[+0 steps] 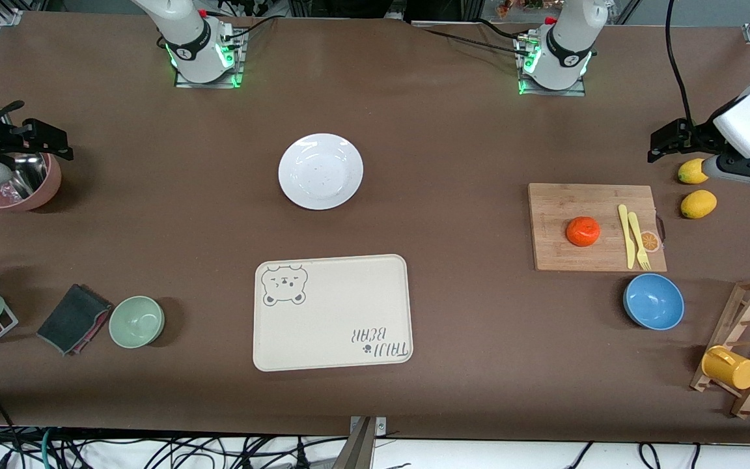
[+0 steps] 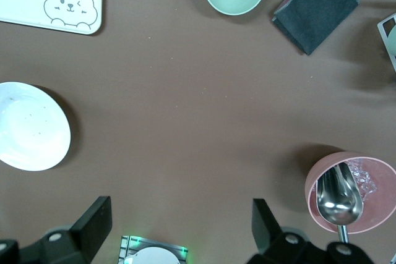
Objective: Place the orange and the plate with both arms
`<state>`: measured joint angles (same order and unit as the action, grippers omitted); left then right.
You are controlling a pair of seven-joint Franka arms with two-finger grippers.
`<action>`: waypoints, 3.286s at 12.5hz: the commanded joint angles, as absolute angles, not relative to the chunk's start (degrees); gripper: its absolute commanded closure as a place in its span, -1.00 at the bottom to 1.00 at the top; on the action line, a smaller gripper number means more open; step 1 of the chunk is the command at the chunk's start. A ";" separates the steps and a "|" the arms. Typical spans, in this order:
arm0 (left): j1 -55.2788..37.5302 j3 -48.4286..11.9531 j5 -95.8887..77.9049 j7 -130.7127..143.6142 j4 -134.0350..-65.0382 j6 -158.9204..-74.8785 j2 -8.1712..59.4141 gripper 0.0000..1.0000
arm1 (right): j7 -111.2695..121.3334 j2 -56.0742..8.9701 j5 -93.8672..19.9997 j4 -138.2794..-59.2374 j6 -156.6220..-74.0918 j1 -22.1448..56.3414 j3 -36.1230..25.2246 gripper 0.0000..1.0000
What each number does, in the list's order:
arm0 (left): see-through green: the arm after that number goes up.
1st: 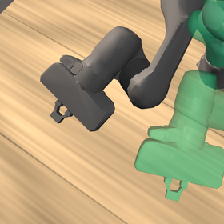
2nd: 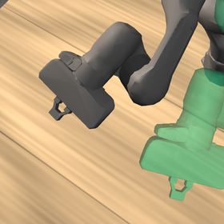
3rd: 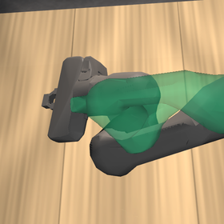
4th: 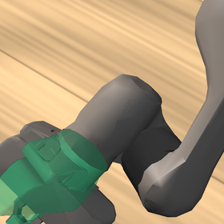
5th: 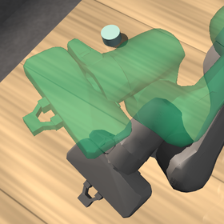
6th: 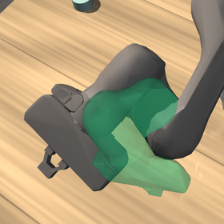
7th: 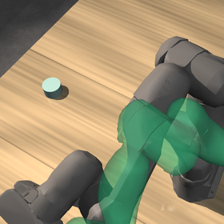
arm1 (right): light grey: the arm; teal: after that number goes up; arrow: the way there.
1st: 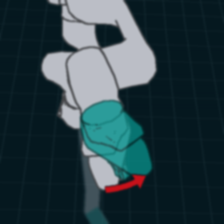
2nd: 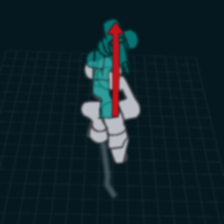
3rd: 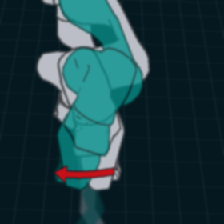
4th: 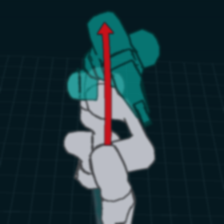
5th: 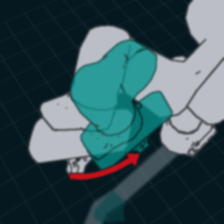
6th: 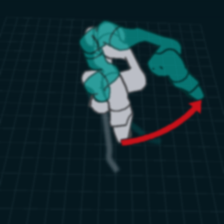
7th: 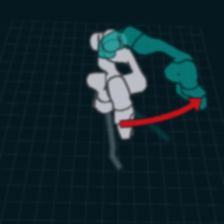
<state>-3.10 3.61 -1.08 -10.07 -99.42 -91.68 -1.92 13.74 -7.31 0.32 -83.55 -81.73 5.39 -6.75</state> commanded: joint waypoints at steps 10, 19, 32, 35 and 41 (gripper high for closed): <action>-2.72 3.34 -1.23 -10.20 -98.26 -91.32 -1.05 -1.00 | 14.06 -7.29 0.70 -82.79 -80.95 5.36 -6.50 -1.00; -2.72 3.34 -1.23 -10.20 -98.26 -91.32 -0.97 -1.00 | 14.06 -7.29 0.62 -82.79 -80.95 5.27 -6.50 -1.00; -2.72 3.34 -1.32 -10.11 -98.26 -91.85 0.17 -1.00 | 14.06 -7.29 0.53 -82.79 -80.95 5.27 -6.50 -1.00; -2.81 3.34 -0.79 -10.11 -98.26 -91.85 1.84 -1.00 | 14.06 -7.29 0.53 -82.79 -80.95 5.27 -6.50 -1.00; -2.81 2.99 -0.62 -10.11 -104.22 -103.41 8.87 -1.00 | 14.06 -7.29 0.53 -82.79 -80.95 5.27 -6.50 -1.00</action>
<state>-3.09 3.51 -1.08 -10.07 -101.59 -99.16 7.63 13.74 -7.32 0.32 -83.55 -81.72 5.42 -6.74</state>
